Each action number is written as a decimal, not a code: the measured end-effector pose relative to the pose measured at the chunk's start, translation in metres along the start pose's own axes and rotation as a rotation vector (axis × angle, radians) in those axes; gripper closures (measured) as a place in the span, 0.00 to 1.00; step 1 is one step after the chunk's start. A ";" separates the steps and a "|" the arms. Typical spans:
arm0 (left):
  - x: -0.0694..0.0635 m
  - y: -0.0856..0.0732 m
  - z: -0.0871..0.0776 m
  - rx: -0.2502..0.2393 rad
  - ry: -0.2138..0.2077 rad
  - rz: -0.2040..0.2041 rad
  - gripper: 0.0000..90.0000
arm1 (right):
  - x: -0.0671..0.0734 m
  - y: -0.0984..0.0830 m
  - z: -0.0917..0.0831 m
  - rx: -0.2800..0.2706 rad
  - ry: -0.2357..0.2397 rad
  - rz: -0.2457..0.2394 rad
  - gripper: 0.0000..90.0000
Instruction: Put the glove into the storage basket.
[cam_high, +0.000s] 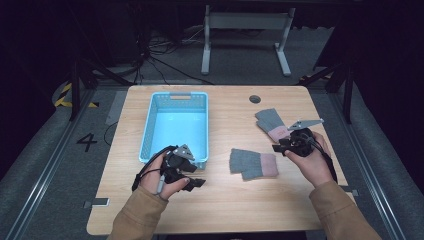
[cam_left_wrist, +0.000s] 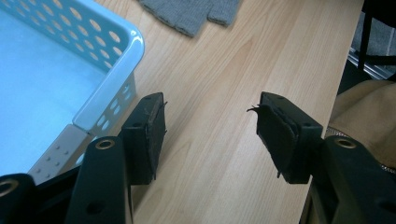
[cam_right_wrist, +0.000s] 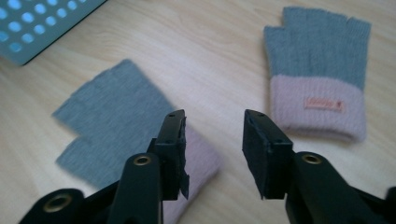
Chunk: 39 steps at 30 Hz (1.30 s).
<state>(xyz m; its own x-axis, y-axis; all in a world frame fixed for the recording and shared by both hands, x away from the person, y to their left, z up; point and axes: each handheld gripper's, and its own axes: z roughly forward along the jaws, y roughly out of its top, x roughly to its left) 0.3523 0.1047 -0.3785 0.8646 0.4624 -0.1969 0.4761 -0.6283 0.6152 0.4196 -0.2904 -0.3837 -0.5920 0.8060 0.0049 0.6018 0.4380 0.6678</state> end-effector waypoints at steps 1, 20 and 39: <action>0.000 0.000 0.000 0.000 0.000 0.000 0.48 | 0.000 0.000 0.000 0.000 0.000 0.000 0.65; -0.005 -0.024 -0.012 -0.003 0.043 -0.046 0.47 | -0.045 0.023 0.038 -0.021 -0.071 0.071 0.57; -0.008 -0.047 -0.026 -0.014 0.076 -0.097 0.47 | -0.075 0.024 0.077 0.055 -0.147 0.117 0.53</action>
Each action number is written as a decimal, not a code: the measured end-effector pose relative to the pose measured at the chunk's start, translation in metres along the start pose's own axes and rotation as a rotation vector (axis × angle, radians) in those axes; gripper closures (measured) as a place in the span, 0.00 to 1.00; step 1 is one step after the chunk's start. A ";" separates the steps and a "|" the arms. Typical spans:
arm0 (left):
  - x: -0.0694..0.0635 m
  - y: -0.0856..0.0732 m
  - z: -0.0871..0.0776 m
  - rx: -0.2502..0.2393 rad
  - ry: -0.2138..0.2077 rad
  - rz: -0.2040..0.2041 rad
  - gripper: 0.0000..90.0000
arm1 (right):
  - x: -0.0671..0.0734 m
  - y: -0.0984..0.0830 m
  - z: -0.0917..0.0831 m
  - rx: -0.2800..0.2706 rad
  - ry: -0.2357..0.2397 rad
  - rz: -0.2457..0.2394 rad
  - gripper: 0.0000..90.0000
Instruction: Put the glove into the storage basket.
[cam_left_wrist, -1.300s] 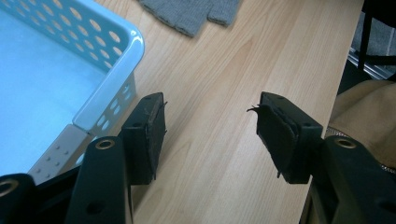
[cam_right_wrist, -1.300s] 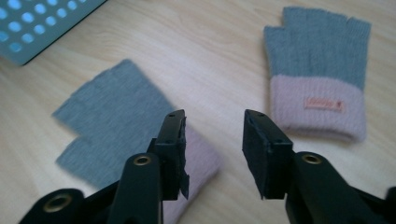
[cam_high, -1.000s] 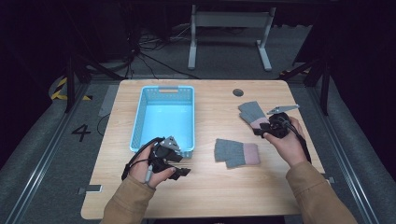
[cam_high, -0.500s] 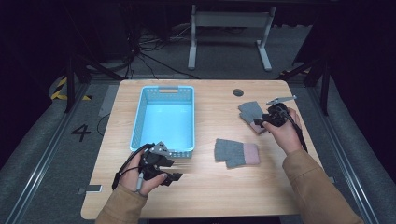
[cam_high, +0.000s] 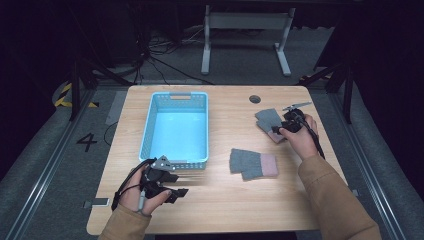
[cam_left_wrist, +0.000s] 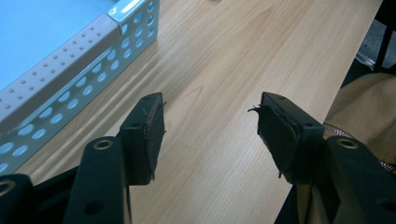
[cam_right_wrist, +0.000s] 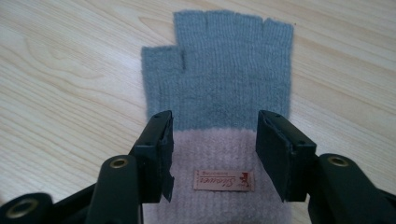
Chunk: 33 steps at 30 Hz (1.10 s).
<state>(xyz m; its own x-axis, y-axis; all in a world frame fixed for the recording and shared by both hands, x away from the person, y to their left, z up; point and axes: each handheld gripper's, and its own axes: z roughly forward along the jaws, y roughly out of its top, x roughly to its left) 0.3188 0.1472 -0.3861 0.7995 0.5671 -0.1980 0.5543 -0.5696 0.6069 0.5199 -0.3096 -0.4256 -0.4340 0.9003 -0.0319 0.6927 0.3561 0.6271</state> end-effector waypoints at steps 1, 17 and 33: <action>0.000 0.000 0.000 0.001 -0.001 -0.002 0.47 | 0.000 0.000 0.000 0.000 0.000 0.000 0.53; -0.001 0.001 0.001 -0.001 -0.007 0.009 0.47 | 0.001 0.000 0.006 0.094 -0.003 0.007 0.81; -0.001 0.008 0.004 -0.008 -0.021 0.022 0.47 | 0.008 0.003 -0.019 0.053 -0.002 -0.043 0.91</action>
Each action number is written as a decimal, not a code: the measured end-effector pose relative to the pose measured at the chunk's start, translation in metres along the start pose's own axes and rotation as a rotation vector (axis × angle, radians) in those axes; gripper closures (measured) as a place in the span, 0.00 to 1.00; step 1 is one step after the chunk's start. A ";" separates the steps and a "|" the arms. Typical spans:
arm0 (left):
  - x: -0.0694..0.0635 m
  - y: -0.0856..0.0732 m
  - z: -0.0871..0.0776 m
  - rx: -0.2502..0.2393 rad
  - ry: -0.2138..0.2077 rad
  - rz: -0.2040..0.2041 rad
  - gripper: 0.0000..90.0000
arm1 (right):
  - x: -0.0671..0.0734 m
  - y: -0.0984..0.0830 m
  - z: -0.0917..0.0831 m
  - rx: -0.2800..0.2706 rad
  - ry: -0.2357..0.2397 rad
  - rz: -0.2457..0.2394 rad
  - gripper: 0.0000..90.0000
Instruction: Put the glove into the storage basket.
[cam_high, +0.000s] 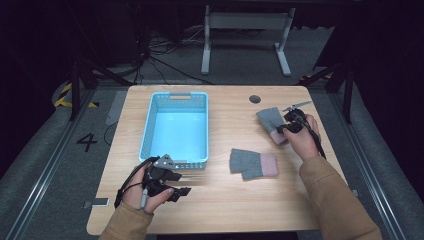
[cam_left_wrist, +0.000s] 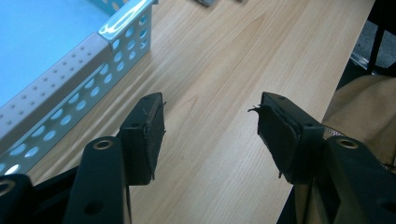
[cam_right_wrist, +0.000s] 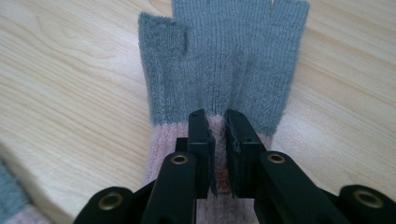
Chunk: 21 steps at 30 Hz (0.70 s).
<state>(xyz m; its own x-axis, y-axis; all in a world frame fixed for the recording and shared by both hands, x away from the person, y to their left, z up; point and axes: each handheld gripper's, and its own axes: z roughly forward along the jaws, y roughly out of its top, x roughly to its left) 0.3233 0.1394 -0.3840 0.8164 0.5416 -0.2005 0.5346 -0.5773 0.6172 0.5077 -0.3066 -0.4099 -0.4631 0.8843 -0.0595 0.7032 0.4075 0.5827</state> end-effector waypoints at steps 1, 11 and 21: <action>0.000 0.002 0.001 0.001 -0.004 0.006 0.47 | 0.001 0.000 -0.007 -0.013 0.007 -0.012 0.91; -0.001 0.016 0.009 -0.005 -0.033 0.045 0.46 | 0.016 -0.004 -0.043 -0.075 0.077 -0.084 0.91; -0.004 0.026 0.016 0.004 -0.056 0.074 0.48 | 0.034 -0.012 -0.069 -0.081 0.146 -0.184 0.91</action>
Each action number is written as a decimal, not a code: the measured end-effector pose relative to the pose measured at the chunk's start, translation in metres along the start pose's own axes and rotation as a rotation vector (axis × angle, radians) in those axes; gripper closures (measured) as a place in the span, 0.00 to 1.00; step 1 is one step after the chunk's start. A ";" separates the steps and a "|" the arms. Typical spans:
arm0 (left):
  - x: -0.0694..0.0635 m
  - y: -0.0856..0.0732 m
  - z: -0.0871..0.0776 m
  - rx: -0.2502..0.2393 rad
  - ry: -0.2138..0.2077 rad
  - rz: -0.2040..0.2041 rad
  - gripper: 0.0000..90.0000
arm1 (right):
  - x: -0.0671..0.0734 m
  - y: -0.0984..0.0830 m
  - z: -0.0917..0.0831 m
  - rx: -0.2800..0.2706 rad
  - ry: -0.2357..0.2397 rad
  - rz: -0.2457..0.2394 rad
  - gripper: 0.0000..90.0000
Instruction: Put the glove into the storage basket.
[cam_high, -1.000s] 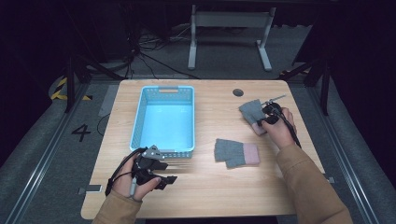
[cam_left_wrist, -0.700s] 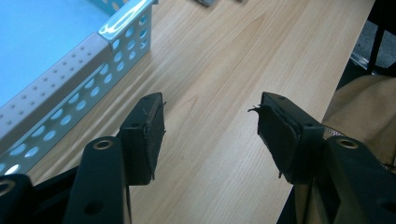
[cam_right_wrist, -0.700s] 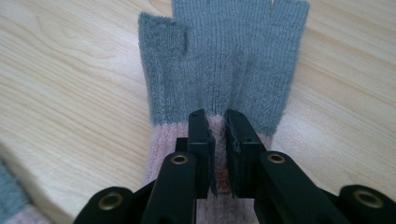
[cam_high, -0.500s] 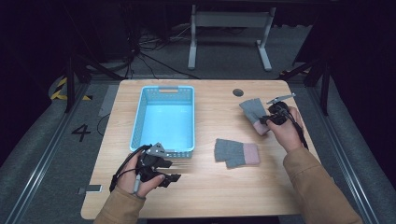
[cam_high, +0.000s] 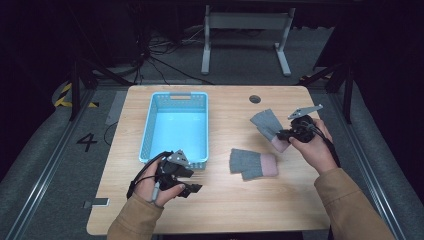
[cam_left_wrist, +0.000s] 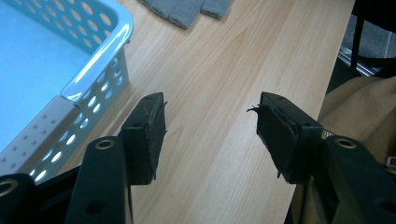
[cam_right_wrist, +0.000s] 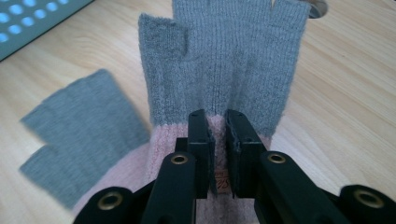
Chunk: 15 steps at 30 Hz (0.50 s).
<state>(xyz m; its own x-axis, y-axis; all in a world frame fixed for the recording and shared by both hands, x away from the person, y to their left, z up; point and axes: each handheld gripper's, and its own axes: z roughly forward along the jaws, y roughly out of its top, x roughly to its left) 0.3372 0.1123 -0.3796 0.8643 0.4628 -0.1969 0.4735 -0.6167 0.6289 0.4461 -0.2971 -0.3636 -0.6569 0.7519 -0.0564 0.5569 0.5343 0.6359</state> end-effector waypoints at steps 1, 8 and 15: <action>0.000 0.001 0.000 -0.001 -0.003 0.001 0.47 | 0.002 -0.001 -0.002 -0.001 0.009 -0.014 0.91; -0.001 0.006 0.004 0.009 -0.019 0.015 0.48 | 0.018 -0.003 -0.014 -0.005 0.067 -0.080 0.91; -0.002 0.009 0.008 0.008 -0.026 0.022 0.48 | 0.030 -0.009 -0.018 0.013 0.132 -0.154 0.91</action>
<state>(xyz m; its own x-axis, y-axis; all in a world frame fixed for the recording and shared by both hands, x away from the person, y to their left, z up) 0.3410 0.1006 -0.3793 0.8786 0.4322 -0.2030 0.4557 -0.6318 0.6270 0.4125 -0.2860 -0.3574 -0.7954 0.6040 -0.0499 0.4506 0.6445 0.6177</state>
